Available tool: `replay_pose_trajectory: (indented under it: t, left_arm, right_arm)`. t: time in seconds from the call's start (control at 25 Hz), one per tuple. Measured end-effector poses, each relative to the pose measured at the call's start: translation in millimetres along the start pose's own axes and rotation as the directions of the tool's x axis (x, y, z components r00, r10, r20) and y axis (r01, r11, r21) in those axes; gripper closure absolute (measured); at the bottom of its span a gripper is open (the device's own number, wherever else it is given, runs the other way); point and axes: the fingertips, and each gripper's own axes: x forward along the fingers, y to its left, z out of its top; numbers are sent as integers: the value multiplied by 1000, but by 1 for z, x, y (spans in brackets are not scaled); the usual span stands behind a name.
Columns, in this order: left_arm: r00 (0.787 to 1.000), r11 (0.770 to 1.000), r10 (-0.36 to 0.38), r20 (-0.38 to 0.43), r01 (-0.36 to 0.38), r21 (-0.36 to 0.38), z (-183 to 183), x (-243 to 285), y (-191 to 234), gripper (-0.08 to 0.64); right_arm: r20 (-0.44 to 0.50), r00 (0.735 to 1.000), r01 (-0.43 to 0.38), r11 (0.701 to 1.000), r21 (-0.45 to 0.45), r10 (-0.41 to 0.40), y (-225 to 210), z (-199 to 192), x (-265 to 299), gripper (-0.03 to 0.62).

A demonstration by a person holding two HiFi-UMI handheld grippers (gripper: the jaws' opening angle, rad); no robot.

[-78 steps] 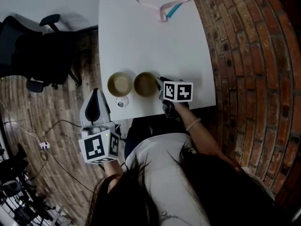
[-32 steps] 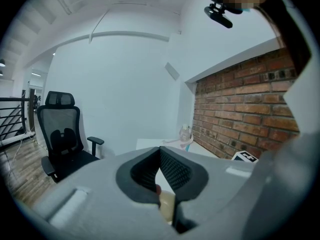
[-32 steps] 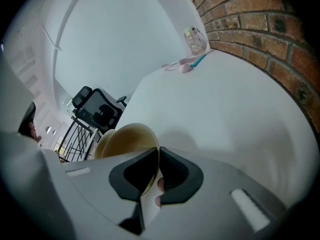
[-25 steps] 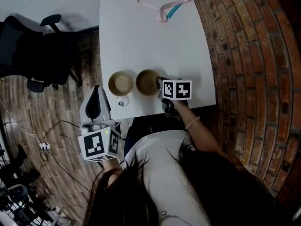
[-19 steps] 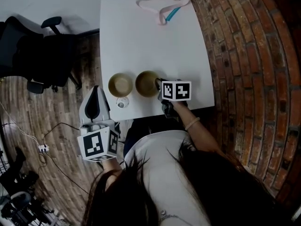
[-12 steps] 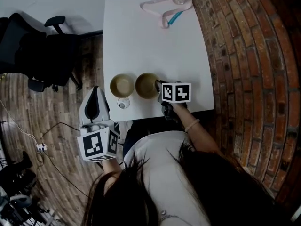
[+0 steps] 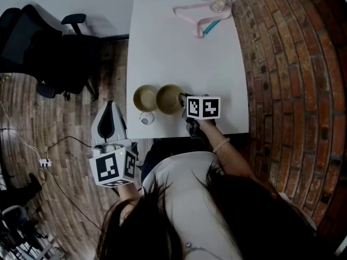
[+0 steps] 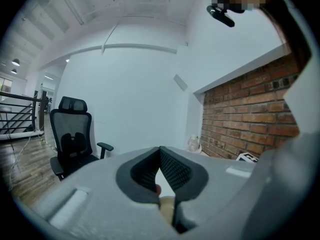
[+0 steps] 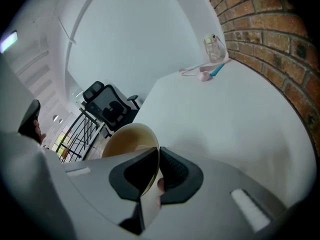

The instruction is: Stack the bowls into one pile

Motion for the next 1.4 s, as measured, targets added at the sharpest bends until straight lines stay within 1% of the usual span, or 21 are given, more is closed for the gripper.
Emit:
replay_pose_trajectory:
  t: [0.28, 0.68, 1.4]
  left_arm:
    - [999, 999, 51, 11, -51, -6, 0, -15, 15, 560]
    - [994, 994, 105, 21, -104, -16, 1, -35, 29, 560]
    - [975, 974, 222, 18, -221, -48, -5, -63, 51, 560]
  right_arm:
    - [-2, 999, -32, 999, -30, 32, 18, 2, 7, 572]
    - [-8, 998, -64, 996, -67, 63, 38, 3, 13, 572]
    - [-57, 993, -110, 986, -124, 103, 62, 1, 32, 572]
